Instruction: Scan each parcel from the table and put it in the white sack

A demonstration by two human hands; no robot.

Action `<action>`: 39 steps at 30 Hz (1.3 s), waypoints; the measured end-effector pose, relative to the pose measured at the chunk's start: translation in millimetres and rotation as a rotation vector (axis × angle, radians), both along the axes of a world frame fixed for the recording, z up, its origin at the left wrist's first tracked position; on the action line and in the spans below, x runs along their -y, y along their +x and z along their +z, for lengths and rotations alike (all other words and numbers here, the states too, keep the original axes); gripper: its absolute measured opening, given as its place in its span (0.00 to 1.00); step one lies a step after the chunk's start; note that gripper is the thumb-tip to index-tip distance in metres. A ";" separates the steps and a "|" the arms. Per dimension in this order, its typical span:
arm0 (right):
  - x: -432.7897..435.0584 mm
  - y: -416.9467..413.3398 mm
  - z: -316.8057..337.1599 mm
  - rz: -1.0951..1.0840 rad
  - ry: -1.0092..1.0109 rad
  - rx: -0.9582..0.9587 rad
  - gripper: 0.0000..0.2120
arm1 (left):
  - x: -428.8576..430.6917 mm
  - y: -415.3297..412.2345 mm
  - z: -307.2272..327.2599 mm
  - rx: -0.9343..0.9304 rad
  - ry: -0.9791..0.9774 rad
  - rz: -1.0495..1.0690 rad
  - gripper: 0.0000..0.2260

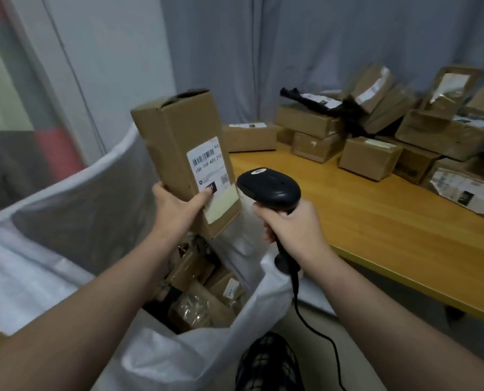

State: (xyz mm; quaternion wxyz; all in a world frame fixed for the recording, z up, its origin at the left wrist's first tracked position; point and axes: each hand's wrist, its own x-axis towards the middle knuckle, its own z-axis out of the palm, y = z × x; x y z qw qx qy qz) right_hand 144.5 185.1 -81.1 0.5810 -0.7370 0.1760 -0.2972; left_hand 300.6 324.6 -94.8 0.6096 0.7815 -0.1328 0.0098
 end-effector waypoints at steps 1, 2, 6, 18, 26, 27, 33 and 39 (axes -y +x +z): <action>-0.8 3.0 -5.9 -0.008 0.004 -0.026 0.09 | -8.1 4.9 -11.9 -0.013 0.055 0.037 0.40; -1.5 5.3 -11.1 -0.017 0.010 -0.047 0.09 | -15.4 10.3 -24.6 -0.024 0.136 0.076 0.42; -2.4 10.7 -27.4 -0.038 0.054 -0.090 0.08 | -40.4 22.6 -64.0 0.030 0.689 0.188 0.43; 11.9 -1.3 -42.2 -0.087 0.026 -0.256 0.12 | 9.6 1.3 -49.9 0.412 0.825 -0.113 0.30; 103.0 -65.5 3.9 -0.333 0.040 -0.176 0.08 | 135.7 -52.9 10.0 0.595 0.527 -0.380 0.26; 115.7 -77.2 7.3 -0.367 0.063 -0.167 0.08 | 152.4 -60.2 15.2 0.597 0.514 -0.412 0.26; 173.2 -155.2 17.2 -0.561 0.128 -0.133 0.10 | 248.5 -109.6 22.2 0.651 0.547 -0.604 0.27; 222.6 -195.8 37.3 -0.674 0.136 -0.046 0.09 | 349.8 -139.7 33.8 0.672 0.616 -0.668 0.28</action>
